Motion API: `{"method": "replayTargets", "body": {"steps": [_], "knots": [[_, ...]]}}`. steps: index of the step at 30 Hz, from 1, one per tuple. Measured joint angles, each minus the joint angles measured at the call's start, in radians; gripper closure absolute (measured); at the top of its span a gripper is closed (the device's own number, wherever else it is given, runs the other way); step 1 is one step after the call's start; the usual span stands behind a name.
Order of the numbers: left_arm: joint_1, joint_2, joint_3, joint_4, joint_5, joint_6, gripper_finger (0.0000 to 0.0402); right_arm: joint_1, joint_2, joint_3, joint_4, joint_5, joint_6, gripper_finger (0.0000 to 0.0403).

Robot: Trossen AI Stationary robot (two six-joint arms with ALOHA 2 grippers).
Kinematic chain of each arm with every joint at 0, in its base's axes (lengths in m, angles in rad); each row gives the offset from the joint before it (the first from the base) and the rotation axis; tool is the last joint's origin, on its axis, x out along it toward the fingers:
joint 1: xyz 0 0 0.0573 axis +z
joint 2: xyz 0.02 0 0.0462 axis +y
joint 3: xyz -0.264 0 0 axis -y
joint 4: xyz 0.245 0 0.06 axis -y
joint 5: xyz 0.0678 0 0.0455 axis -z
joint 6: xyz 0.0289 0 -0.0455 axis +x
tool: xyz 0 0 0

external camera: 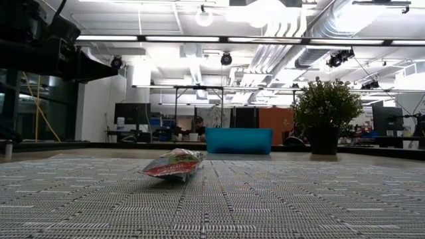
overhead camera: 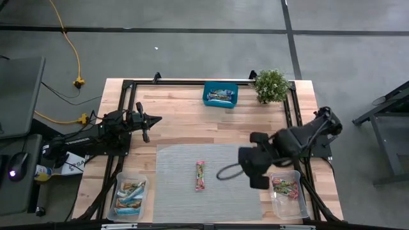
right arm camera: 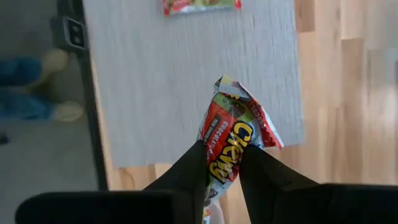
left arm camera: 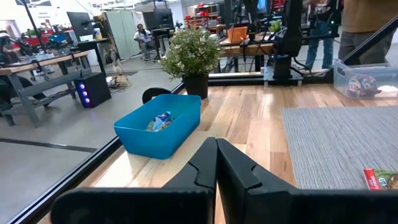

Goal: Pick and place Granola Bars by type
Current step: Put the red granola bar into the right transparent bin

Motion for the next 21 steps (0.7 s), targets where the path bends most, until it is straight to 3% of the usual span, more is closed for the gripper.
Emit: {"method": "replayTargets", "body": {"steps": [14, 21], "knots": [[0.000, 0.000, 0.000, 0.000, 0.000, 0.000, 0.0401, 0.286, -0.061, -0.518, -0.006, -0.135, 0.217, 0.0332], [0.000, 0.000, 0.000, 0.000, 0.000, 0.000, 0.0401, 0.386, -0.063, -0.654, 0.029, -0.178, 0.226, 0.0332]]}}
